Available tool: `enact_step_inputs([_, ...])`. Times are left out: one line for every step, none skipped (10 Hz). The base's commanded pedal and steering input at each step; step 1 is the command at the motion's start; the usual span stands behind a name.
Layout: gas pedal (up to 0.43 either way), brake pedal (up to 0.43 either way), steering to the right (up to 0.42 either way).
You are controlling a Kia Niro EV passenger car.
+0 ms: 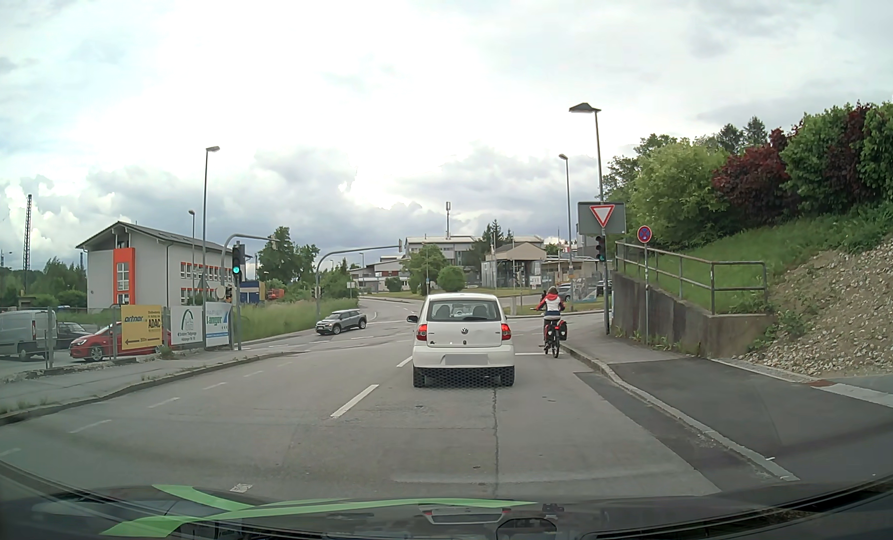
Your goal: Follow the waypoints while adhering to traffic rules and regulations
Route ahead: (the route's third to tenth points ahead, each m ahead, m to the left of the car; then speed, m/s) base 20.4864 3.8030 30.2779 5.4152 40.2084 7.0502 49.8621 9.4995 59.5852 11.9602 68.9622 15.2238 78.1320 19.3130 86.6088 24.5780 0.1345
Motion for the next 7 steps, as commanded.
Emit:
enact_step_inputs([0.000, 0.000, -0.007])
enact_step_inputs([0.000, 0.000, -0.006])
enact_step_inputs([0.000, 0.000, -0.007])
enact_step_inputs([0.000, 0.000, -0.006])
enact_step_inputs([0.000, 0.000, -0.007])
enact_step_inputs([0.000, 0.000, -0.007])
enact_step_inputs([0.000, 0.000, -0.007])
